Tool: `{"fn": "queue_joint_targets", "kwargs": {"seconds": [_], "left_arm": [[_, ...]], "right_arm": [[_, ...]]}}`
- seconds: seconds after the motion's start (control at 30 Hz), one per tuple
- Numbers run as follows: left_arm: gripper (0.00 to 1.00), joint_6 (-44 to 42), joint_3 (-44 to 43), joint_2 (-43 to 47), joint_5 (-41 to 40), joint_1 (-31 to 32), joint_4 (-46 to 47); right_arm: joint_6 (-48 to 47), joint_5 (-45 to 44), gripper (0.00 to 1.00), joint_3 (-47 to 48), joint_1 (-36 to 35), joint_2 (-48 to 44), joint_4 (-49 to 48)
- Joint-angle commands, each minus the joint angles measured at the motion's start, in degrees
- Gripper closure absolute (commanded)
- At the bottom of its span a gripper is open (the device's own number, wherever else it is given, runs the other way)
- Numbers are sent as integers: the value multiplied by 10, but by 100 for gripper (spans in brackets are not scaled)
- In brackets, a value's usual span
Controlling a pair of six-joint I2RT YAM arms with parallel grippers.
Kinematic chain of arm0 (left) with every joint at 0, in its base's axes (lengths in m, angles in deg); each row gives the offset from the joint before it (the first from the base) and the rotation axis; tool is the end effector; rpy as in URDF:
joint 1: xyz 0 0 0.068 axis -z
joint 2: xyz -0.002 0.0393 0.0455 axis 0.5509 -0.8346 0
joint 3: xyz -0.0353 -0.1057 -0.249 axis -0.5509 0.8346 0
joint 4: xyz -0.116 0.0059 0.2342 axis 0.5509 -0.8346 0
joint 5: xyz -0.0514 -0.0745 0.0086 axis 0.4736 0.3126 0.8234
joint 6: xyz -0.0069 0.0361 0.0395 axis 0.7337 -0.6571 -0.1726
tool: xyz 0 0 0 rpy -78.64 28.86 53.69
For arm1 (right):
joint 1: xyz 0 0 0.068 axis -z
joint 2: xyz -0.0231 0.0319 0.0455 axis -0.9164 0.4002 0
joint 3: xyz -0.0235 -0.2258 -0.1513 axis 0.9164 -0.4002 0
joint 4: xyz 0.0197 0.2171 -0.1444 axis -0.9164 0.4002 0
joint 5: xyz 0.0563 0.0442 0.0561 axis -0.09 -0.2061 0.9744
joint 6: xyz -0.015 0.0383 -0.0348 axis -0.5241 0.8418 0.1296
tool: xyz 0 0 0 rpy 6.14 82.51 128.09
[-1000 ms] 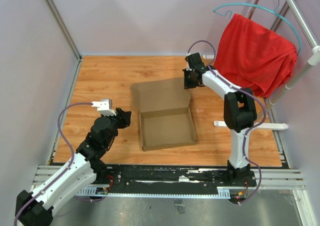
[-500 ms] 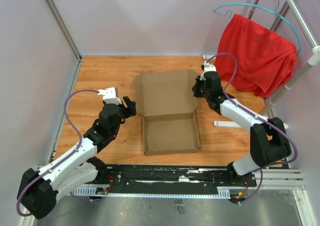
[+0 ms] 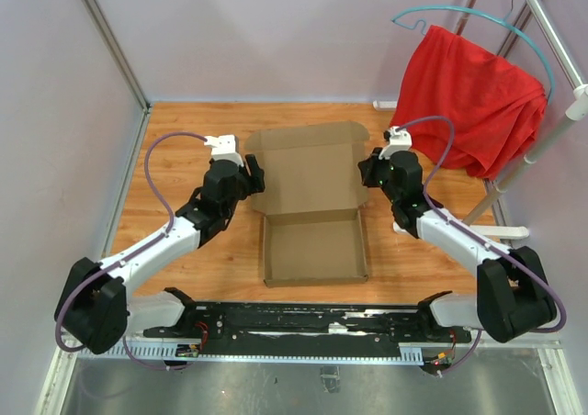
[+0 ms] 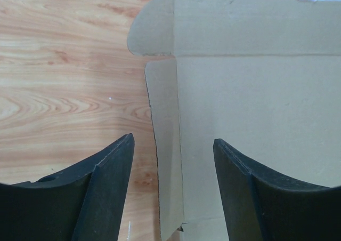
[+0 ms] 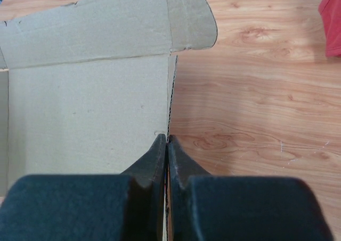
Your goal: Fold the paper box
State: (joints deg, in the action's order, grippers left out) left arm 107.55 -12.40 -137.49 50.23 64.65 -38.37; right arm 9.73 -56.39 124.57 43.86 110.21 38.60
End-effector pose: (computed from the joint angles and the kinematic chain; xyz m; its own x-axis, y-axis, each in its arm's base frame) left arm 0.2323 -0.1250 0.2651 -0.3105 -0.2089 -0.9273 0.0656 0.9685 -0.2402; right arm 0.2742 0.1128 0.2589 -0.2975 0.2681 -0.9163 -0.2686 0.8975 0.3499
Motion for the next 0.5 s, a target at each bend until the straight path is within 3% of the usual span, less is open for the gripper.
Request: {"fn": "queue_joint_targets", "kwargs": {"seconds": [0.0,0.47], "left_arm": [[34,6,-12,-23,40,-10,-3],[51,-27,-20,-97,45,-29,90]], "right_arm": [[4,3,99,-17,-7,-35,-38],[2,24,99,-45,-7,-72,-35]]}}
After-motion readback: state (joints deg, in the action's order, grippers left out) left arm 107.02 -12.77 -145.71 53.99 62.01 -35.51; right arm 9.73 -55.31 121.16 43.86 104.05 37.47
